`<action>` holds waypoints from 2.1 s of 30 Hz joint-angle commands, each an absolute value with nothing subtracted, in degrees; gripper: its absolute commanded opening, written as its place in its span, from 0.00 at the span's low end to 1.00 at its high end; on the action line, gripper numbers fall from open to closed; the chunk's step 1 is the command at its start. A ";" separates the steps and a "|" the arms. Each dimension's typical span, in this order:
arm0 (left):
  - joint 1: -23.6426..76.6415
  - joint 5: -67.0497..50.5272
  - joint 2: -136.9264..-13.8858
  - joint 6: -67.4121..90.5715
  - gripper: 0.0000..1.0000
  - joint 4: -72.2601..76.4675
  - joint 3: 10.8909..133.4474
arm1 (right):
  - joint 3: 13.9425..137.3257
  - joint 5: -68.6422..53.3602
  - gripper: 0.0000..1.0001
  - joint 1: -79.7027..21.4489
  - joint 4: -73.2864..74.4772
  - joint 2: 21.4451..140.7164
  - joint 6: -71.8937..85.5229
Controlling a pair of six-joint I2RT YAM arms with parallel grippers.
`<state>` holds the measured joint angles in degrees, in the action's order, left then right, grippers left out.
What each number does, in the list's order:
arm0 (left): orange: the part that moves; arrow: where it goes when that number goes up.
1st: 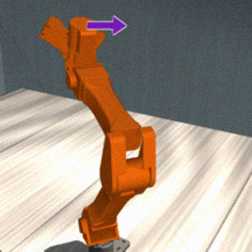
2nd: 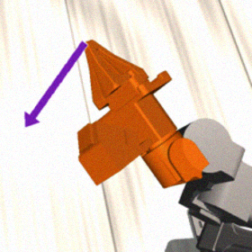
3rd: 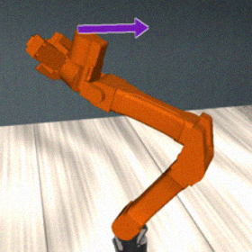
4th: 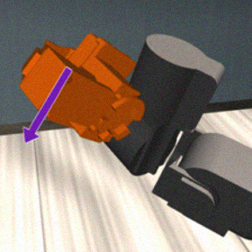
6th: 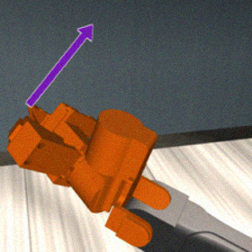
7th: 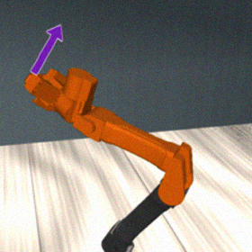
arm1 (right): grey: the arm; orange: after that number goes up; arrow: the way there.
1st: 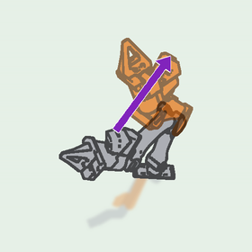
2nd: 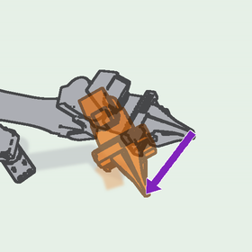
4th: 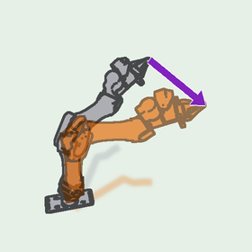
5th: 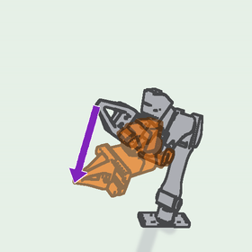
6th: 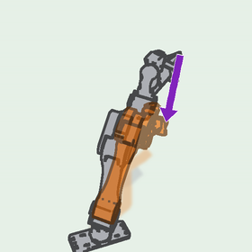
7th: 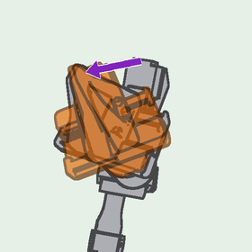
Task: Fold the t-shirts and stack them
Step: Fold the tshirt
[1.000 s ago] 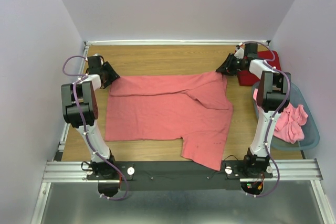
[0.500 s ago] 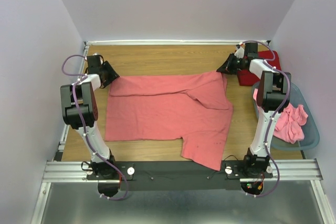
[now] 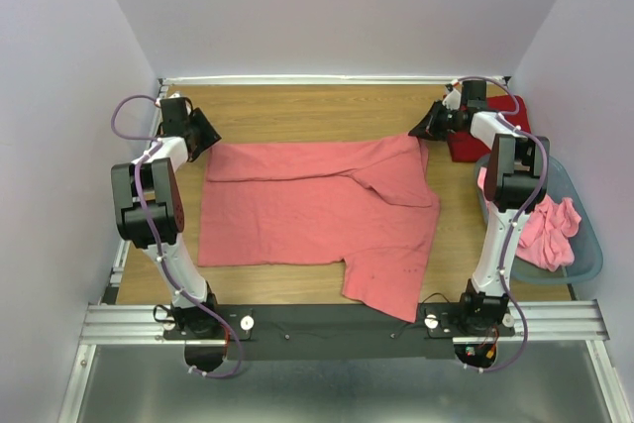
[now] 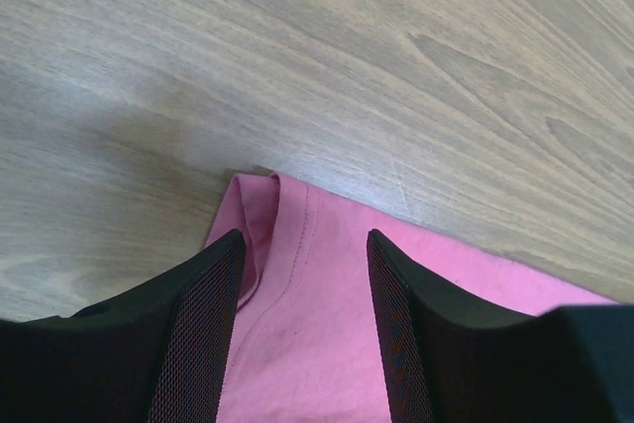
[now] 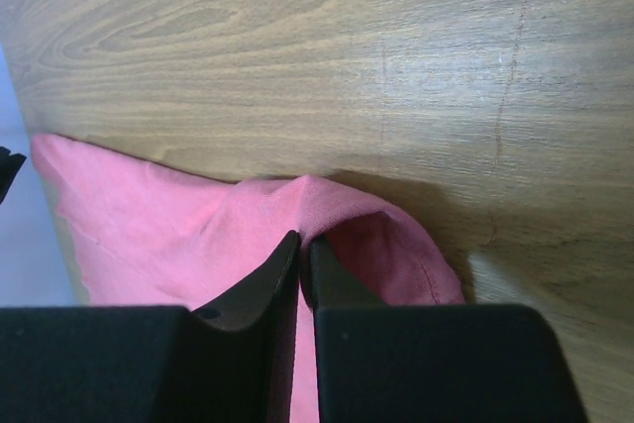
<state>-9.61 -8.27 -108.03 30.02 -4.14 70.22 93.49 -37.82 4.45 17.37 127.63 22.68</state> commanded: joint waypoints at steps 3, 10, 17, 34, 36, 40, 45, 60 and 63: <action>-8.88 -7.12 -109.86 29.71 0.59 -5.36 70.75 | 94.13 -37.97 0.16 4.04 16.61 128.58 23.20; -8.35 -6.77 -111.53 30.06 0.58 -6.41 71.01 | 93.95 -37.71 0.16 4.04 16.70 128.32 23.29; -8.35 -5.45 -111.62 30.23 0.56 -6.68 71.28 | 93.69 -37.71 0.16 4.04 16.70 128.06 23.03; -10.28 2.81 -111.54 27.78 0.10 -7.12 72.51 | 90.71 -30.86 0.01 5.53 16.70 126.04 23.11; -11.33 3.25 -110.92 27.51 0.10 -7.12 72.51 | 90.27 -29.71 0.01 6.15 16.70 125.60 23.29; -11.87 2.55 -111.01 26.37 0.10 -6.77 72.69 | 89.74 -29.00 0.01 6.50 16.70 125.16 22.94; -11.78 0.35 -110.22 27.25 0.10 -5.10 70.67 | 90.26 -31.02 0.01 6.50 16.70 126.03 23.11; -11.60 -0.53 -108.11 28.12 0.51 -4.74 70.40 | 95.54 -35.60 0.24 5.19 16.79 128.15 24.61; -11.60 -0.44 -105.39 29.09 0.65 -5.97 70.05 | 94.49 -34.11 0.42 5.10 16.87 125.95 24.43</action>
<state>-11.16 -1.80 -110.91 28.08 -5.67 70.78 93.97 -34.92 5.32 17.15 127.39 24.29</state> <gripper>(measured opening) 0.605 0.341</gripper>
